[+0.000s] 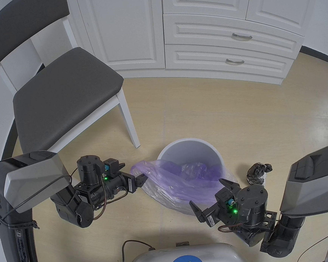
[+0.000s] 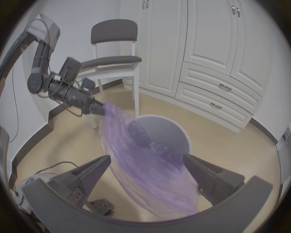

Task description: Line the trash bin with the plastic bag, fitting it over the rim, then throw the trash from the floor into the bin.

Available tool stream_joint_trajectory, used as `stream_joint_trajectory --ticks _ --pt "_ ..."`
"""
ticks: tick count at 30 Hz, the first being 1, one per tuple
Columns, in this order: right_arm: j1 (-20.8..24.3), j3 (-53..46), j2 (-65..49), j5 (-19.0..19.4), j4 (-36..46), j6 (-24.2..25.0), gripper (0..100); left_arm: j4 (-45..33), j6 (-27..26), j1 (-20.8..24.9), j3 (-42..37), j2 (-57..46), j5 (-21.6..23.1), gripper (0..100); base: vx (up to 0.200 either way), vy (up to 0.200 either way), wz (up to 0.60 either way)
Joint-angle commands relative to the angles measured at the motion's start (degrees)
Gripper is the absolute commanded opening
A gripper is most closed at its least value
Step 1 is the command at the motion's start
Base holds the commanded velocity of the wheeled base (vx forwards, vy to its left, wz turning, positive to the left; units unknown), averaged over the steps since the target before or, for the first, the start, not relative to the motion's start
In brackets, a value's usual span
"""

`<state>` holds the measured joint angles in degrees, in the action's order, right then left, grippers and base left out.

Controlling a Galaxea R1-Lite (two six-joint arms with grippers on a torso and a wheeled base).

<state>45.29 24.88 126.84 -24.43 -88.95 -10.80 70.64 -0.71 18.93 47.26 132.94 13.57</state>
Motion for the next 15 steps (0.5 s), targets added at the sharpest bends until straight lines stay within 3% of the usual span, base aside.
stream_joint_trajectory --ticks 1,15 --pt "0.7 0.0 3.1 0.0 -1.0 -0.1 100 0.0 -0.2 0.1 -0.2 -0.2 0.1 100 0.0 0.0 0.0" --pt "5.9 -7.7 0.5 0.0 -1.0 -1.9 100 -0.1 0.0 0.1 0.4 0.3 -0.1 100 0.0 0.0 0.0"
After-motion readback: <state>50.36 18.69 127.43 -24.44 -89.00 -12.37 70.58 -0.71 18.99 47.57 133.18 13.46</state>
